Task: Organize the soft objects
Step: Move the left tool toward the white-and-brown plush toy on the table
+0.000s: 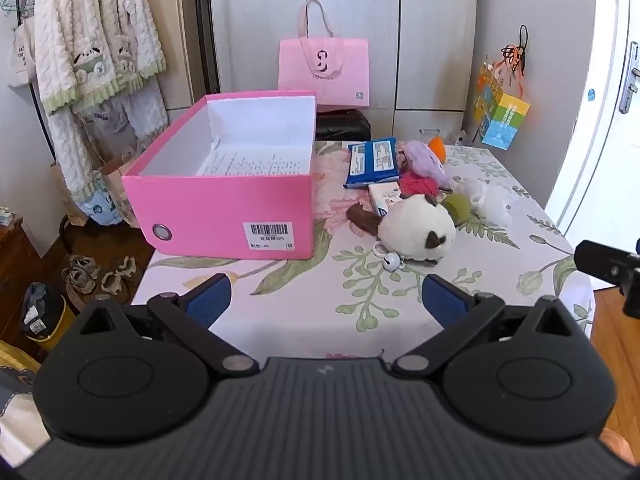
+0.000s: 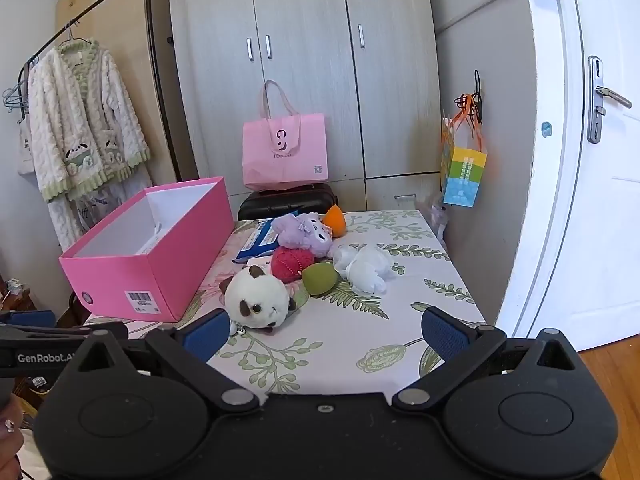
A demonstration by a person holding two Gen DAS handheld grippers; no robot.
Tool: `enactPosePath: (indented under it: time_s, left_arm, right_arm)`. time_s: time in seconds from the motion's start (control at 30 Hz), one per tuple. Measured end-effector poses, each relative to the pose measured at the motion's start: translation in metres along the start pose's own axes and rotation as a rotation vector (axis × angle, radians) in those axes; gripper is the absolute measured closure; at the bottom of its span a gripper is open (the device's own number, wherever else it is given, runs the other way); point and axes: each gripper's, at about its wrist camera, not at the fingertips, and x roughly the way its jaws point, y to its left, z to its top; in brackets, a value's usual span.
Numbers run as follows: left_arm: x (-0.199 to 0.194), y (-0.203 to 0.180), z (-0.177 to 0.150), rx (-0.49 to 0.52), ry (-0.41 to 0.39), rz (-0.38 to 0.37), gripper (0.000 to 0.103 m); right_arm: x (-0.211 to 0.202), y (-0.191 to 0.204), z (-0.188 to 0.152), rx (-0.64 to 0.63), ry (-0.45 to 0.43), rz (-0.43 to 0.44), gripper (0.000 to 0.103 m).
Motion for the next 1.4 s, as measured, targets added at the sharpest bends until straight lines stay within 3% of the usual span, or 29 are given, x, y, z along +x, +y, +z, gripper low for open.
enactPosePath:
  time_s: [0.73,1.2,1.4]
  left_arm:
    - [-0.001,0.003,0.003,0.003,0.002,0.006,0.0]
    - [-0.001,0.002,-0.001,0.076,-0.015,0.068,0.0]
    - [0.002,0.003,0.001,0.005,0.039,0.039,0.0]
  right_arm:
    - [-0.002,0.0,-0.003,-0.013,0.009,-0.004,0.0]
    - [0.0,0.001,-0.003,-0.02,0.015,-0.008,0.0]
    - [-0.002,0.001,0.0,-0.03,0.011,0.004,0.0]
